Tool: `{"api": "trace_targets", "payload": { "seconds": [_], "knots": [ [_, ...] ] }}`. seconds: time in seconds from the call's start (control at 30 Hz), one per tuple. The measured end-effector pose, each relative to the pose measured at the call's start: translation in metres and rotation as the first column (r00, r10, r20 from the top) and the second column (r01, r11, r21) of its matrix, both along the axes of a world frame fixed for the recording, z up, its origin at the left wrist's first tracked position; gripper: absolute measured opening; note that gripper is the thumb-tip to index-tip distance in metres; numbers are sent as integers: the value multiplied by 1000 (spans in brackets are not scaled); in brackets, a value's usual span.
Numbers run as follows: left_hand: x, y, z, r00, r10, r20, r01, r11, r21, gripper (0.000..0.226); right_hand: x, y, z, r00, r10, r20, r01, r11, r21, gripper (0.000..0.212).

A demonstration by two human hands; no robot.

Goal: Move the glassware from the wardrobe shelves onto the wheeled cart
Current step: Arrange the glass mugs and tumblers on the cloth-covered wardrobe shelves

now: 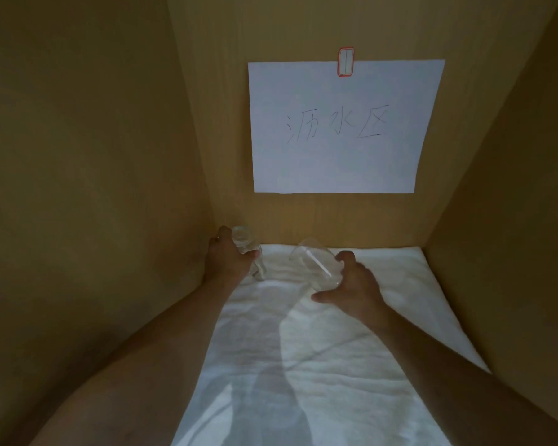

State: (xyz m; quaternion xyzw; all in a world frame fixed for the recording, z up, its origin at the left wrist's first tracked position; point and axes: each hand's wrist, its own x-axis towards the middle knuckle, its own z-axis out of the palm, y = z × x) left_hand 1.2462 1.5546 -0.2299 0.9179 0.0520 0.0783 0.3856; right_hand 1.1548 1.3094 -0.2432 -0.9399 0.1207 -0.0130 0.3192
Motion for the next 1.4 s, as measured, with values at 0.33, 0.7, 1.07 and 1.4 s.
{"api": "trace_targets", "payload": {
  "seconds": [0.33,0.7,1.07,1.4],
  "knots": [
    [4,4,1,999,-32,-8,32,999,9,77,55,27,56,971,224,-79,-226,767,-601,86],
    [3,6,-4,1000,-25,-6,25,999,-35,79,84,68,71,895,436,-98,-361,578,-732,65],
    [9,8,-8,1000,-30,-7,30,999,-31,82,102,72,57,887,455,-70,-412,716,-564,95],
    [7,7,-5,997,-69,-15,69,997,-36,72,85,70,50,925,379,6,-321,794,-517,112]
  ]
}}
